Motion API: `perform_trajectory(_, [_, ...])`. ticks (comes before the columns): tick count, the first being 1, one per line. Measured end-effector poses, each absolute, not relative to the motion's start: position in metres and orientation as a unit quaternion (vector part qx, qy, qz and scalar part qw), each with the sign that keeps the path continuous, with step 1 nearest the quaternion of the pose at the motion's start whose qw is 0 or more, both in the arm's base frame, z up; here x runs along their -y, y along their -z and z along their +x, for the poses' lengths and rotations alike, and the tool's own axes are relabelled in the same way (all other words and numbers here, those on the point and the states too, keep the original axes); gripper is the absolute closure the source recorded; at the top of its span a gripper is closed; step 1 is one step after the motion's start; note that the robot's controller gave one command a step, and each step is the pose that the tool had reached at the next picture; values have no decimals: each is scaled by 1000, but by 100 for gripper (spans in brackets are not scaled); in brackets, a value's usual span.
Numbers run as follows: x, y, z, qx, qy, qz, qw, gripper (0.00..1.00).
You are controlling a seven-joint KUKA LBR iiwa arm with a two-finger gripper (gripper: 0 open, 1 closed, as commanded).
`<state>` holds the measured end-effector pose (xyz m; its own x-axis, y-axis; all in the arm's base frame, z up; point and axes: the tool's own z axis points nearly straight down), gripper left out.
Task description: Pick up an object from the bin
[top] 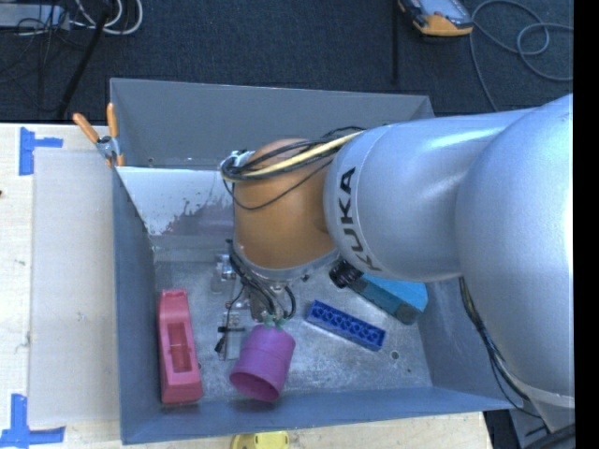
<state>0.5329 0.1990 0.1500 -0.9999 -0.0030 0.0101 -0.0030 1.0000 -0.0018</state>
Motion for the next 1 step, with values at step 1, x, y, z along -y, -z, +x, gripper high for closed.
perform_trajectory(1, [-198, -155, 535, 1000, 0, -1, 1, 0])
